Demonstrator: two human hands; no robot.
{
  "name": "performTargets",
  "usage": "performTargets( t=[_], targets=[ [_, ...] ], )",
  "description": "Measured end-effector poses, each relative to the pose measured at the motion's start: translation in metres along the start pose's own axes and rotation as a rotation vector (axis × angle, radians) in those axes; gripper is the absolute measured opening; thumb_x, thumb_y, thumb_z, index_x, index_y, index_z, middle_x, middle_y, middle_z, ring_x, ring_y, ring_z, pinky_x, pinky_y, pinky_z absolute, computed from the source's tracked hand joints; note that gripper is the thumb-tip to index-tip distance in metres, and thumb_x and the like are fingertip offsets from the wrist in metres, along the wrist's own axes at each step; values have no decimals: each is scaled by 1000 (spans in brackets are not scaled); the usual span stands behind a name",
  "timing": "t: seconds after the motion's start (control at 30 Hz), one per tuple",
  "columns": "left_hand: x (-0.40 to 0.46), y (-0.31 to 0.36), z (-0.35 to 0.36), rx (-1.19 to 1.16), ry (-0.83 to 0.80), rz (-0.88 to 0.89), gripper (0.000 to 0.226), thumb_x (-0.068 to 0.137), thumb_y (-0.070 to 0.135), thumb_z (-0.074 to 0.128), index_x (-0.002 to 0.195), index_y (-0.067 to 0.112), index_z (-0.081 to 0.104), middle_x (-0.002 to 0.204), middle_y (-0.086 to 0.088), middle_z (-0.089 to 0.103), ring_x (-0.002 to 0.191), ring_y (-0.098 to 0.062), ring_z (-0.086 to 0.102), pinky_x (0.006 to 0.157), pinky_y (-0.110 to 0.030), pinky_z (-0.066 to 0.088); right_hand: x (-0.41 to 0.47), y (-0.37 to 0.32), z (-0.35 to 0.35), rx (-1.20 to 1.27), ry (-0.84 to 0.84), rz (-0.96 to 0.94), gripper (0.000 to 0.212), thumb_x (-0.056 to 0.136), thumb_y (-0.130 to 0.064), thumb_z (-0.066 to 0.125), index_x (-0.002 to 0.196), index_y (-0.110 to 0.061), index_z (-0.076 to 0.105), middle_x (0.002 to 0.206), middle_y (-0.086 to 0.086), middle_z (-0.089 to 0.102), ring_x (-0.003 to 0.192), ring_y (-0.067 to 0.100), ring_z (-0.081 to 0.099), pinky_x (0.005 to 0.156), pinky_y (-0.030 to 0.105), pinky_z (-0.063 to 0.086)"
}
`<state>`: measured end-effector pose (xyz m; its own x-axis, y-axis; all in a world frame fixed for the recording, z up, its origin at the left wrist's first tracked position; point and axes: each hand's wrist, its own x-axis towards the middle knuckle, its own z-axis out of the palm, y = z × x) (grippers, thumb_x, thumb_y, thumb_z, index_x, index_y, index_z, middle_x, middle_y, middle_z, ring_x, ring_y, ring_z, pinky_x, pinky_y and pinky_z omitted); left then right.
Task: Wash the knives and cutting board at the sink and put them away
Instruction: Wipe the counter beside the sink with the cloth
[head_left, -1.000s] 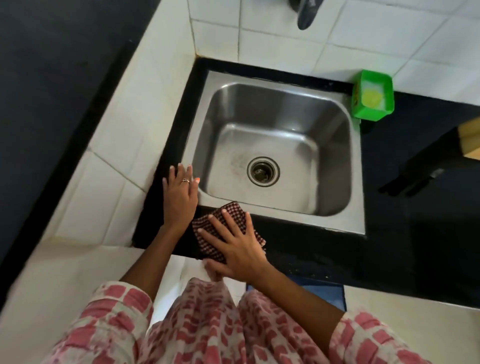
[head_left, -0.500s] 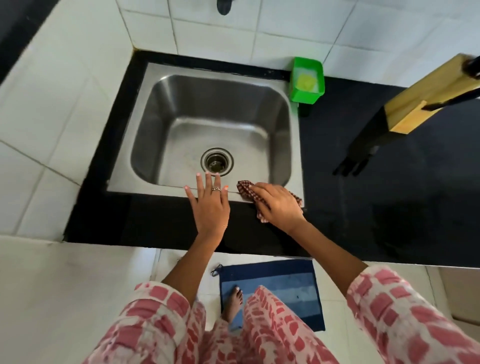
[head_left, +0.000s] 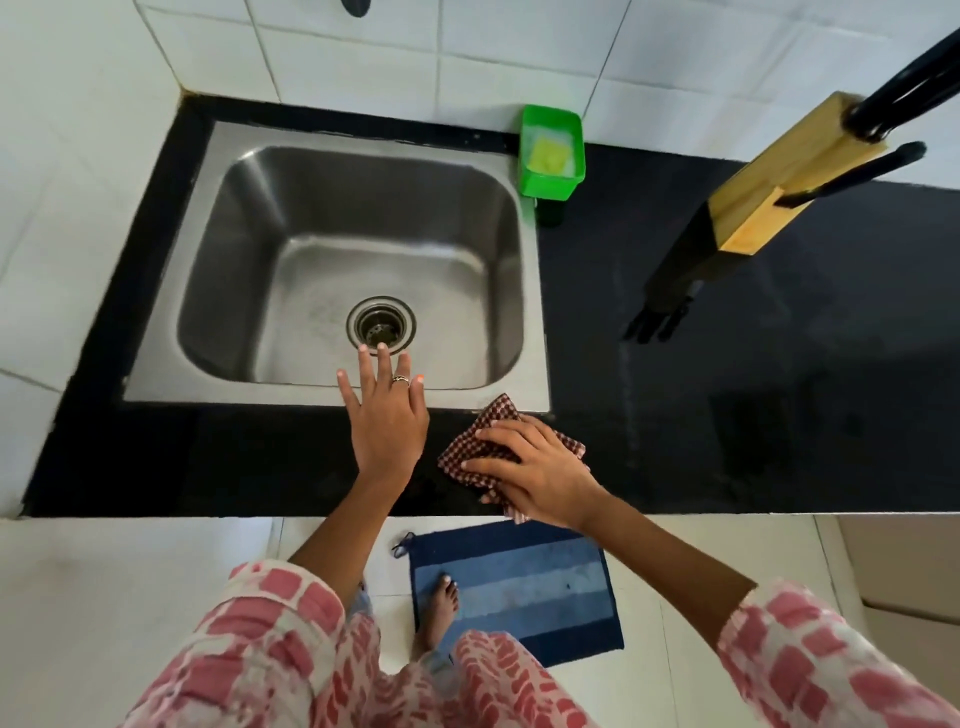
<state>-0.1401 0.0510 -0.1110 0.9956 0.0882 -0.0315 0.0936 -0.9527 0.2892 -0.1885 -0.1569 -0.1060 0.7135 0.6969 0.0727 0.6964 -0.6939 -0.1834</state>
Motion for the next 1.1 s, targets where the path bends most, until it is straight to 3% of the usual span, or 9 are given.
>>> performTargets(
  t=[0.17,0.3,0.37,0.5,0.7,0.87,1.03,1.1],
  targets=[
    [5,3,0,0,-2,-15,50,100,39,23,143,15,35,154,-8,23,146,-24,2,116,-47,-5,62,64,-18,55,70,212,38,87,-27,42,121,-21,59,122,8,58,114,26,48,101,49,41],
    [1,-1,-2,-2,-1,-16,51,99,41,26,140,15,40,152,-10,29,145,-26,9,116,-46,-1,109,82,-29,153,94,299,35,89,-20,44,118,-13,62,111,10,63,106,29,56,99,47,43],
    [1,-2,-1,-12,6,-3,50,99,40,29,137,12,45,147,-11,38,144,-27,16,116,-48,3,114,87,-39,253,174,331,31,88,-10,50,116,-8,63,110,12,64,106,29,54,101,41,41],
    [2,0,0,-28,34,0,55,95,42,25,125,12,59,137,-13,51,141,-30,26,114,-51,5,80,90,-59,311,314,367,37,88,-18,43,119,-11,62,117,8,61,110,19,47,103,29,35],
    [24,43,3,-64,16,118,53,92,38,27,119,11,63,132,-12,56,138,-32,32,111,-55,16,6,48,-11,177,461,710,38,86,-15,43,119,-19,60,118,10,60,108,26,48,97,45,44],
    [44,70,16,-151,-62,71,41,98,31,36,129,11,54,143,-10,45,144,-28,17,115,-50,6,66,42,-4,280,590,929,38,86,-19,41,117,-15,63,117,9,61,110,24,47,99,42,41],
    [69,86,16,-325,16,-40,38,97,19,38,128,5,54,141,-11,47,143,-27,19,116,-47,5,131,74,-19,399,512,902,35,89,-18,41,116,-12,62,117,10,61,110,29,50,101,41,40],
    [85,93,8,-409,53,-121,38,97,18,38,127,3,54,138,-12,50,142,-29,22,115,-47,10,144,95,-35,566,487,850,30,93,-13,43,116,-11,61,115,8,63,108,25,53,99,36,42]
  ],
)
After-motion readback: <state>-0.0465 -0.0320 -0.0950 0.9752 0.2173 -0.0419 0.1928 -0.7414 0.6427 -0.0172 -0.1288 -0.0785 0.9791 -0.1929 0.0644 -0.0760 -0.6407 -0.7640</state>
